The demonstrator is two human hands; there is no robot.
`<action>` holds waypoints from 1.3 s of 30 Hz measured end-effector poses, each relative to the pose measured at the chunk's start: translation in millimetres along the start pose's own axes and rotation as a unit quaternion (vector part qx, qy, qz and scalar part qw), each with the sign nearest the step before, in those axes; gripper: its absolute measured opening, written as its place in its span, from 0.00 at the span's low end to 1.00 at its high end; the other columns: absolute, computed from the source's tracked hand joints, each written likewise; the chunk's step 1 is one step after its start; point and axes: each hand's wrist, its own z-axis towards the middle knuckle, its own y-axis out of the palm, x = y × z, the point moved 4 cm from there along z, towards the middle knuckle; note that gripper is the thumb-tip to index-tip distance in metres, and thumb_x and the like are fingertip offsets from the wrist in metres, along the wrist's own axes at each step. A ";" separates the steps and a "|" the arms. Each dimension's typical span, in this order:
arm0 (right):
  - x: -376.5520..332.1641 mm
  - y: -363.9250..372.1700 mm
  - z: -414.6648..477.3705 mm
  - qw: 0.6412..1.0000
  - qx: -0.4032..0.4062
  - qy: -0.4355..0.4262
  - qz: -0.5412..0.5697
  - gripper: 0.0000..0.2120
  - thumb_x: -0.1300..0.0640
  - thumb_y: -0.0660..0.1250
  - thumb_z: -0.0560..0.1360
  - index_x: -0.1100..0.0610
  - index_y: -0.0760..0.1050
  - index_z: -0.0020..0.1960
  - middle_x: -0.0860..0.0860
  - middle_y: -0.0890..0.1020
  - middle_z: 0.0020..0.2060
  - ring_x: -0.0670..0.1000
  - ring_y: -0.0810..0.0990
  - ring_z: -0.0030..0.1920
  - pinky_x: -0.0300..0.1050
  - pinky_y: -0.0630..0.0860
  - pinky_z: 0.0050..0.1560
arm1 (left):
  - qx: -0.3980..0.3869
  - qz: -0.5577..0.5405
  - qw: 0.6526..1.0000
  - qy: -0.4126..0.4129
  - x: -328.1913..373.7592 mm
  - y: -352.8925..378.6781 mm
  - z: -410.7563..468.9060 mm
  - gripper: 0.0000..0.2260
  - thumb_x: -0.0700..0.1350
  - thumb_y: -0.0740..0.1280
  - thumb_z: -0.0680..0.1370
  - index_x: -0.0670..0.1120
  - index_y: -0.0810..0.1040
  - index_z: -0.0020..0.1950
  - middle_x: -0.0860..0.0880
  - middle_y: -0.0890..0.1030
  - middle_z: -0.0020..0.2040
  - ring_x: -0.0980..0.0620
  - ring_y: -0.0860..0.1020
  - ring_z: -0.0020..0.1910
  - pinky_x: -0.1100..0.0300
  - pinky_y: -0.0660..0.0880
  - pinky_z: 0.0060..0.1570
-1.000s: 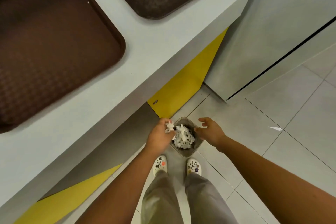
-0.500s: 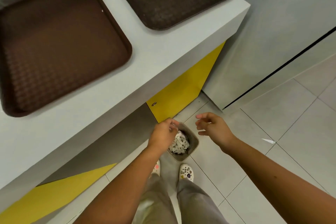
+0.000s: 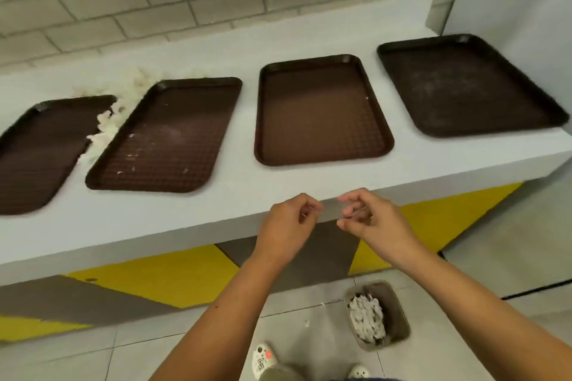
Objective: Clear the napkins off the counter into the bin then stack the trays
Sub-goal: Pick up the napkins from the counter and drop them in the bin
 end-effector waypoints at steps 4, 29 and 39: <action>-65.9 51.6 33.6 0.997 -0.045 -0.059 -0.007 0.15 0.58 0.75 0.70 0.46 0.76 0.54 0.47 0.80 0.42 0.46 0.79 0.38 0.40 0.76 0.43 | 0.096 0.031 0.994 -0.042 -41.1 -90.9 -16.6 0.05 0.49 0.66 0.77 0.59 0.79 0.50 0.58 0.81 0.41 0.58 0.79 0.41 0.58 0.77 0.45; -240.8 320.3 190.1 0.989 -0.069 -0.121 -0.047 0.09 0.54 0.71 0.74 0.46 0.79 0.53 0.44 0.79 0.49 0.46 0.79 0.40 0.31 0.74 0.40 | 0.136 0.121 0.972 -0.148 -337.9 -377.0 67.2 0.18 0.46 0.64 0.80 0.53 0.71 0.70 0.53 0.69 0.72 0.52 0.75 0.63 0.55 0.73 0.59; -241.2 365.4 263.4 0.989 -0.129 -0.066 -0.026 0.05 0.54 0.67 0.77 0.47 0.79 0.52 0.47 0.81 0.43 0.47 0.81 0.41 0.45 0.80 0.49 | 0.092 0.191 0.966 -0.151 -354.7 -373.5 110.4 0.10 0.50 0.64 0.80 0.53 0.77 0.61 0.54 0.78 0.60 0.53 0.78 0.55 0.58 0.73 0.52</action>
